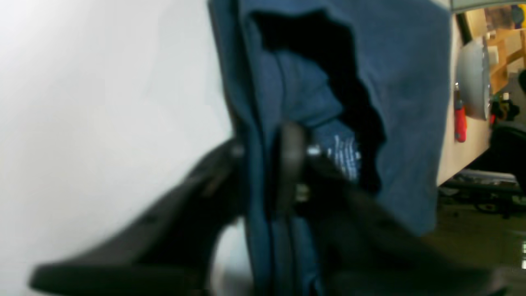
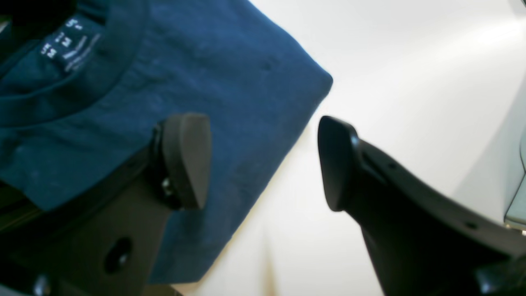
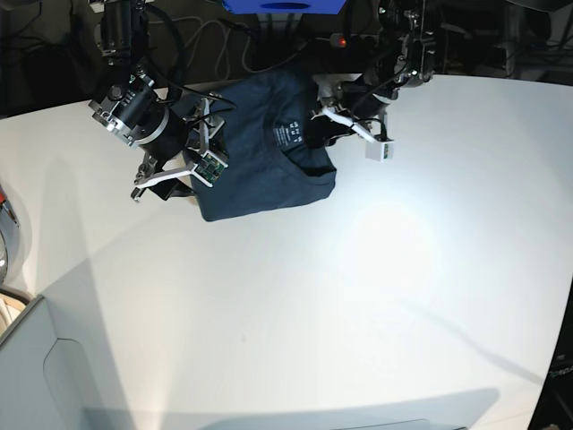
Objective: Fold the T-shirt properly
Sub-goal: 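Push the folded shirt with the left gripper to square it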
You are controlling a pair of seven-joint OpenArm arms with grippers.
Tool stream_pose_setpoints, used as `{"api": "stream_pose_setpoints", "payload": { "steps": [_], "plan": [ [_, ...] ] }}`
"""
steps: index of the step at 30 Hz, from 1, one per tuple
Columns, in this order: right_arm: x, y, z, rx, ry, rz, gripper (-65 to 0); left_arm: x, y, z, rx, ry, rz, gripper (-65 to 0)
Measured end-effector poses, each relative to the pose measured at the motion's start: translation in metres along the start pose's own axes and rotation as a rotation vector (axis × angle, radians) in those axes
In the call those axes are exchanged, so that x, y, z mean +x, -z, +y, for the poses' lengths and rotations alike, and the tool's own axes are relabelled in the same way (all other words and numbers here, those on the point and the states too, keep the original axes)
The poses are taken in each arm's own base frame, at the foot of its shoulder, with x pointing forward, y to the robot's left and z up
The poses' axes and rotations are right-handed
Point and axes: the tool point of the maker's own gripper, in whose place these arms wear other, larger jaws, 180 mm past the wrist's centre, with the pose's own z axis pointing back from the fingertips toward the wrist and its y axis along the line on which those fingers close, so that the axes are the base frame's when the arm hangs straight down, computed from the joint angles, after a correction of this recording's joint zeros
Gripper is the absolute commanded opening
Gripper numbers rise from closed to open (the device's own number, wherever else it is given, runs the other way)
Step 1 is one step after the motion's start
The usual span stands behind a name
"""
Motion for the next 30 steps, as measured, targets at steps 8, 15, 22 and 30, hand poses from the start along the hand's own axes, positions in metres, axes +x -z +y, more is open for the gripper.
{"api": "stream_pose_setpoints", "payload": {
  "steps": [8,15,22,30],
  "plan": [
    [-0.001,-0.001,-0.004,-0.011,0.002,0.001,-26.0,0.012,0.041,-0.013,-0.062,0.107,0.070,-65.0],
    [-0.026,-0.017,-0.061,-0.189,0.142,0.041,-25.9,0.036,0.081,-0.048,-0.142,0.390,0.252,-65.0],
    [-0.062,-0.043,-0.102,-0.361,0.313,0.086,-25.9,0.062,0.124,-0.078,-0.138,0.729,0.386,-65.0],
    [-0.080,-0.055,-0.110,-0.418,0.380,0.117,-25.9,0.063,0.144,-0.112,-0.151,1.148,0.422,-65.0]
  ]
}}
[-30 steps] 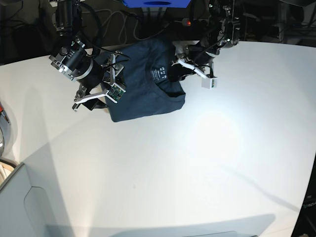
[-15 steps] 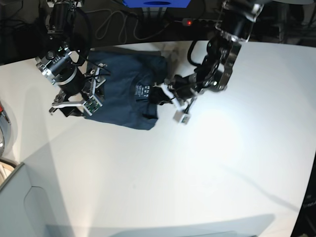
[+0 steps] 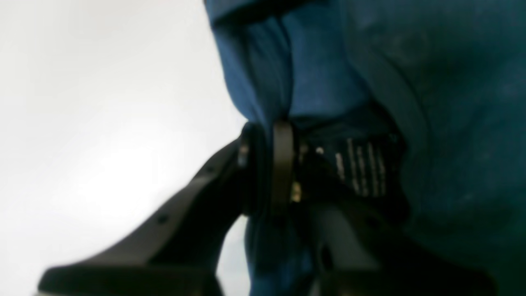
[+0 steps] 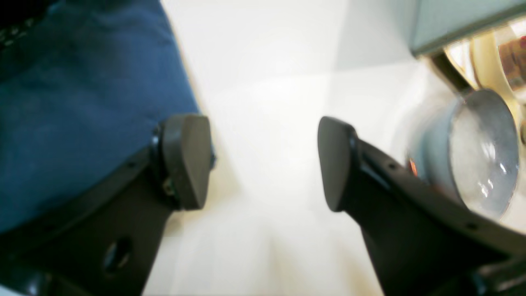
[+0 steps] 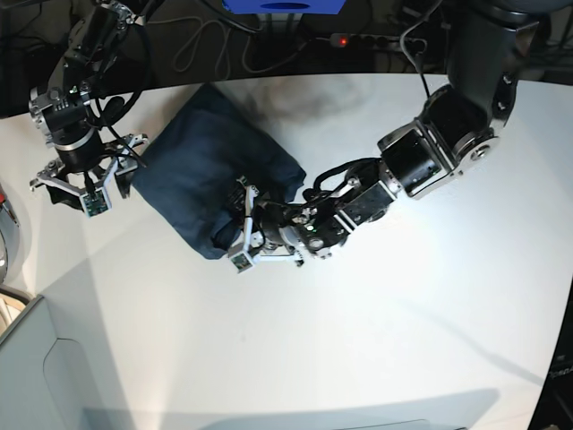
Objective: Fold the T-shirt properly
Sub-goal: 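Push the folded shirt with the left gripper to square it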
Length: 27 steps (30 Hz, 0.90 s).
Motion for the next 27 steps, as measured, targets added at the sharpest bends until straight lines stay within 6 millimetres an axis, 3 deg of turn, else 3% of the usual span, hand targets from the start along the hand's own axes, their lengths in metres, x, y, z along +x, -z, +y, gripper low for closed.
{"api": "stream_pose_setpoints", "payload": {
  "steps": [2,6,9,14,16,20,22,24,27],
  "plan": [
    [-0.002,0.000,0.002,0.004,0.002,0.006,-25.9,0.007,0.003,-0.008,-0.007,0.062,0.021,-62.9],
    [-0.002,0.000,0.003,0.006,0.003,0.003,-25.9,0.016,0.007,-0.025,-0.036,0.090,0.016,-46.6],
    [-0.007,-0.001,0.006,0.016,0.004,0.015,-25.9,0.019,0.006,-0.018,0.011,0.173,0.021,-35.9],
    [-0.012,-0.002,0.008,0.021,0.002,0.027,-26.4,0.040,-0.008,-0.017,0.053,0.254,-0.042,-32.8],
    [-0.016,-0.003,0.012,0.032,0.001,0.038,-26.4,0.052,-0.020,-0.006,0.069,0.186,-0.113,-32.8],
    [-0.021,-0.004,0.014,0.036,-0.002,0.053,-27.9,0.056,-0.060,0.045,0.170,-0.009,-0.237,-32.8],
    [-0.022,-0.004,0.016,0.042,0.000,0.051,-34.0,0.055,-0.086,0.066,0.221,-0.091,-0.315,-32.8],
    [-0.023,-0.005,0.014,0.037,-0.002,0.057,-44.8,0.047,-0.114,0.083,0.261,-0.176,-0.393,-32.8],
    [-0.025,-0.005,0.015,0.042,-0.001,0.060,-64.2,0.001,-0.156,0.106,0.368,-0.329,-0.456,-32.8]
  ]
}}
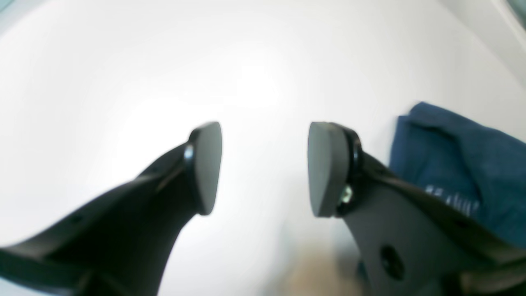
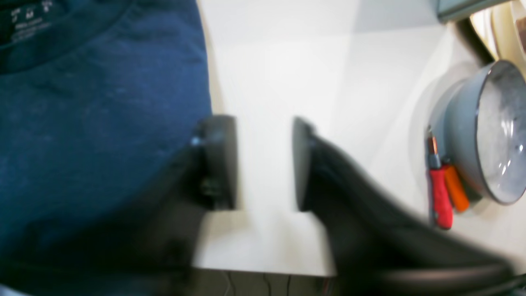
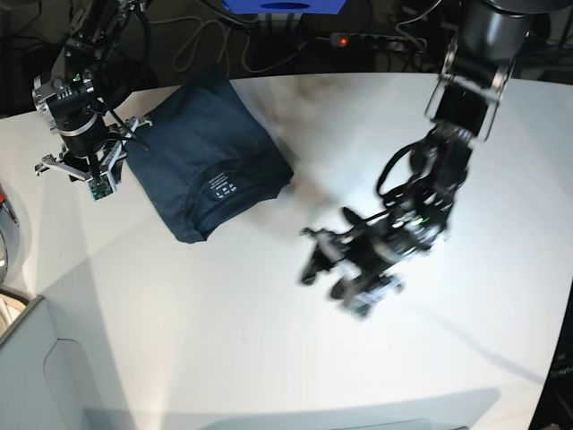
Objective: Fold the T-shirt properly
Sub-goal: 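Push the folded shirt with the left gripper to square it, then nudge the folded shirt edges with both grippers to straighten it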
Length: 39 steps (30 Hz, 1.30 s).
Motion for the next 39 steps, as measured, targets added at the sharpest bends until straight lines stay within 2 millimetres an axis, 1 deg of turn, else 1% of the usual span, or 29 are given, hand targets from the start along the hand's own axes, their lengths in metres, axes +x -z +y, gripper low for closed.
{"api": "stream_pose_setpoints", "payload": {
  "steps": [1,2,3,4,6,7,9,11,13,15,18,20,23,25,28,29,31,32,33,36,37,39],
  "plan": [
    [-0.003,0.000,0.002,0.005,-0.006,0.010,-65.0,-0.012,-0.017,0.018,0.053,-0.047,-0.011,-32.8],
    [-0.007,-0.001,0.005,0.014,-0.005,0.020,-64.8,-0.028,-0.032,0.031,0.096,-0.093,0.003,-32.8],
    [-0.012,-0.002,0.008,0.022,-0.002,0.031,-63.5,-0.047,-0.051,0.049,0.162,-0.138,0.021,-32.8],
    [-0.015,-0.002,0.009,0.022,0.000,0.043,-64.1,-0.061,-0.067,0.064,0.216,-0.181,0.028,-32.8],
    [-0.018,0.002,0.014,0.038,0.014,0.048,-65.0,-0.086,-0.096,0.084,0.305,-0.242,0.044,-32.8],
    [-0.020,0.005,0.017,0.051,0.026,0.052,-65.0,-0.096,-0.109,0.092,0.340,-0.258,0.053,-32.8],
    [-0.030,0.011,0.024,0.080,0.043,0.075,-65.0,-0.113,-0.127,0.102,0.389,-0.287,0.073,-32.8],
    [-0.045,0.017,0.030,0.105,0.056,0.120,-65.0,-0.129,-0.139,0.104,0.411,-0.311,0.100,-32.8],
    [-0.053,0.021,0.037,0.130,0.074,0.139,-65.0,-0.143,-0.144,0.101,0.416,-0.332,0.127,-32.8],
    [-0.061,0.026,0.049,0.161,0.103,0.159,-65.0,-0.152,-0.148,0.098,0.419,-0.341,0.147,-32.8],
    [-0.070,0.030,0.062,0.198,0.132,0.174,-65.0,-0.158,-0.149,0.093,0.418,-0.362,0.153,-32.8],
    [-0.069,0.032,0.068,0.213,0.118,0.181,-65.0,-0.160,-0.146,0.089,0.412,-0.377,0.150,-32.8],
    [-0.058,0.032,0.079,0.240,0.106,0.155,-65.0,-0.161,-0.145,0.086,0.406,-0.382,0.149,-32.8],
    [-0.055,0.028,0.074,0.221,0.099,0.148,-65.0,-0.161,-0.142,0.080,0.402,-0.404,0.133,-32.8],
    [-0.051,0.018,0.064,0.184,0.088,0.131,-65.0,-0.169,-0.141,0.072,0.392,-0.426,0.153,-32.8],
    [-0.052,0.016,0.055,0.161,0.097,0.129,-65.0,-0.168,-0.141,0.072,0.393,-0.425,0.151,-32.8],
    [-0.060,0.012,0.035,0.105,0.103,0.149,-65.0,-0.167,-0.141,0.074,0.396,-0.420,0.148,-32.8],
    [-0.063,0.012,0.030,0.090,0.101,0.160,-65.0,-0.168,-0.142,0.075,0.398,-0.420,0.149,-32.8],
    [-0.065,0.013,0.030,0.091,0.106,0.166,-65.0,-0.168,-0.142,0.075,0.399,-0.423,0.149,-32.8],
    [-0.075,0.028,0.040,0.143,0.146,0.180,-65.0,-0.173,-0.144,0.073,0.398,-0.426,0.158,-32.8],
    [-0.078,0.033,0.037,0.142,0.143,0.193,-65.0,-0.174,-0.144,0.072,0.397,-0.427,0.165,-32.8],
    [-0.075,0.042,0.034,0.151,0.157,0.168,-65.0,-0.179,-0.148,0.071,0.401,-0.429,0.176,-32.8]
  ]
}}
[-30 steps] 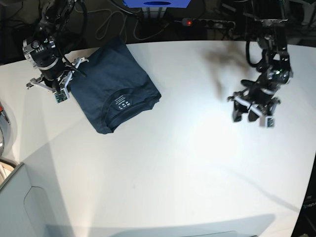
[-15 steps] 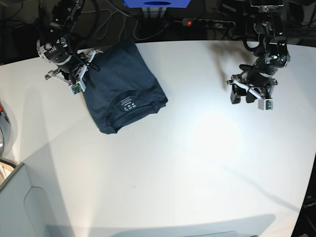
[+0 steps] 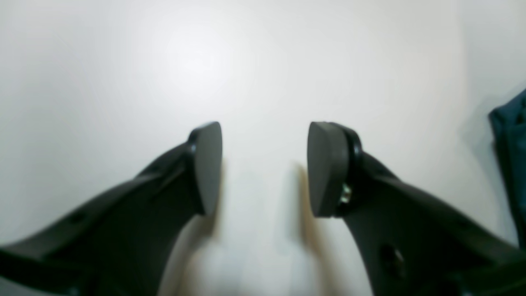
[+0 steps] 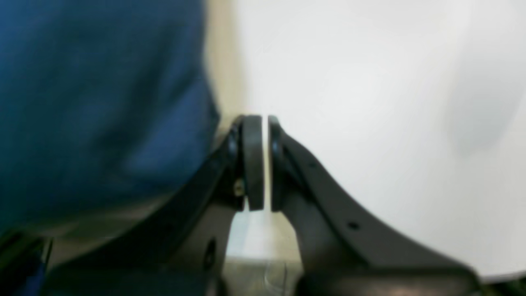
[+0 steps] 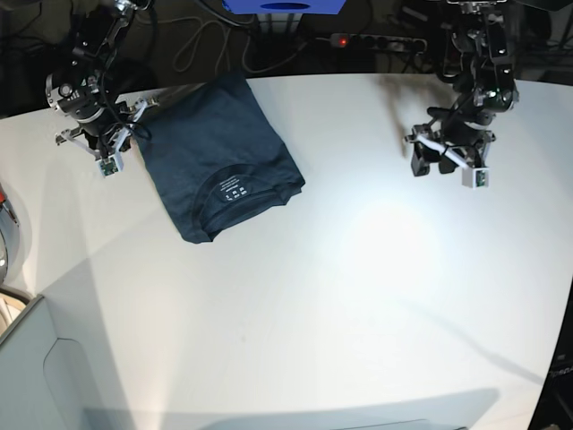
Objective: Fold the T-shirt properly
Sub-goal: 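Nudge the folded shirt edges with both grippers to straighten it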
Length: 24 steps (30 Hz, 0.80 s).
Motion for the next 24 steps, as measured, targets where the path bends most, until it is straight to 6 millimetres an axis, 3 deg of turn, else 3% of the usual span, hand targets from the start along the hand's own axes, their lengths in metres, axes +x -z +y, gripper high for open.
{"api": "stream_pose_setpoints", "payload": {
  "steps": [4,7,15,19,24],
  "plan": [
    [-0.007,0.004,0.005,0.021,0.002,0.018,-65.0,-0.011,-0.004,0.003,0.008,-0.006,0.025,-32.8],
    [-0.012,0.004,0.014,0.038,-0.005,0.025,-65.0,-0.009,-0.014,0.027,0.068,-0.031,0.008,-32.8],
    [-0.018,-0.011,0.079,0.175,-0.152,0.037,-65.0,0.003,-0.034,0.070,0.184,-0.077,-0.045,-32.8],
    [-0.015,-0.018,0.103,0.228,-0.195,0.024,-65.0,-0.009,-0.031,0.061,0.172,-0.115,-0.032,-32.8],
    [-0.010,-0.019,0.103,0.226,-0.205,0.007,-65.0,-0.020,-0.026,0.045,0.148,-0.169,-0.029,-32.8]
  ]
}}
